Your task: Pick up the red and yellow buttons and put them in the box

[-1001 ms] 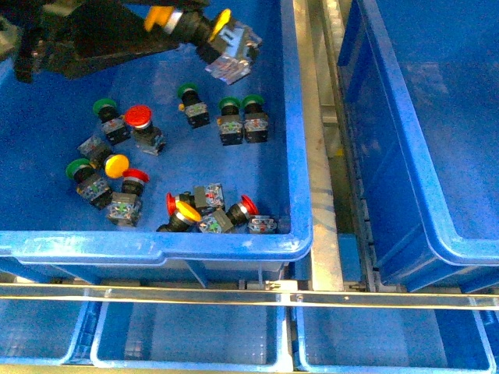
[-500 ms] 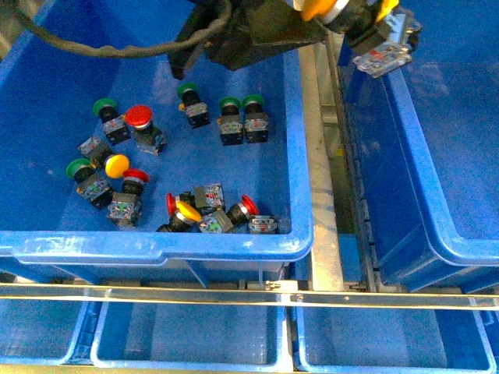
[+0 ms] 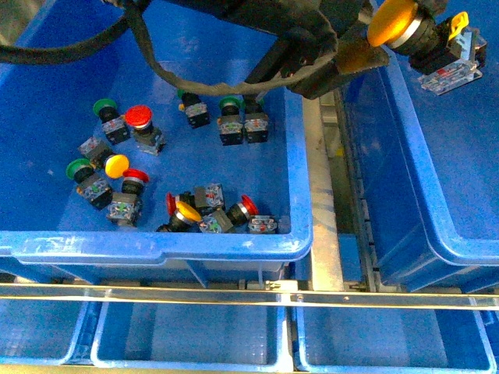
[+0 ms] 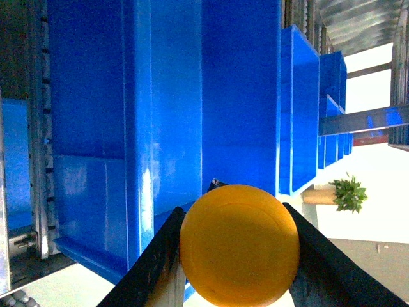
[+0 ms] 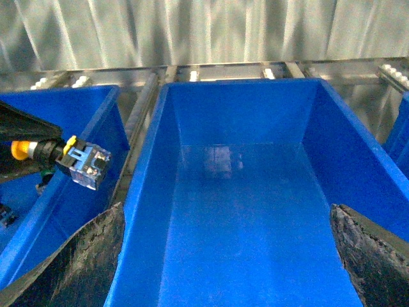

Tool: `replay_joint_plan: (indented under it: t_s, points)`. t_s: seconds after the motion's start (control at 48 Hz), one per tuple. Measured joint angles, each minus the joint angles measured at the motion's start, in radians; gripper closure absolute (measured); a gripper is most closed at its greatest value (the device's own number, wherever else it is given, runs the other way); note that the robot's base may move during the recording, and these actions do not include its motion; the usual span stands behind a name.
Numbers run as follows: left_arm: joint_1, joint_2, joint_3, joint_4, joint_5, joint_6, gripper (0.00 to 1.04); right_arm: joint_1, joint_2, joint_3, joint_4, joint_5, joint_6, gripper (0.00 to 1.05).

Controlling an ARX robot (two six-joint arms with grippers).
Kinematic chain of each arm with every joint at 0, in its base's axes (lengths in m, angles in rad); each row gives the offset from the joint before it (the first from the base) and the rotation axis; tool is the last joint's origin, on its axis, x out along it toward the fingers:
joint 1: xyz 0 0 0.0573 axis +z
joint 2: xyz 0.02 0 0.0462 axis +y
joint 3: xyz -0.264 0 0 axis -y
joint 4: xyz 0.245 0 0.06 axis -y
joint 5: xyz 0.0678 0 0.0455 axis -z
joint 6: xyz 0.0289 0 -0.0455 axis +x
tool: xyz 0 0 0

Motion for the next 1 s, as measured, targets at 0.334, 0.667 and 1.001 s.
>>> replay_joint_plan:
  t_s: [0.334, 0.667, 1.001]
  points:
    - [-0.024, 0.051, 0.043, 0.032, -0.010, -0.056, 0.71, 0.000, 0.000, 0.000, 0.000, 0.000, 0.000, 0.07]
    - [-0.016, 0.061, 0.051, 0.048, -0.013, -0.071, 0.71, -0.004, 0.783, 0.324, -0.203, -0.316, -0.481, 0.07]
    - [-0.005, 0.061, 0.049, 0.065, -0.012, -0.076, 0.71, 0.023, 1.140, 0.487, -0.035, -0.376, -0.826, 0.07]
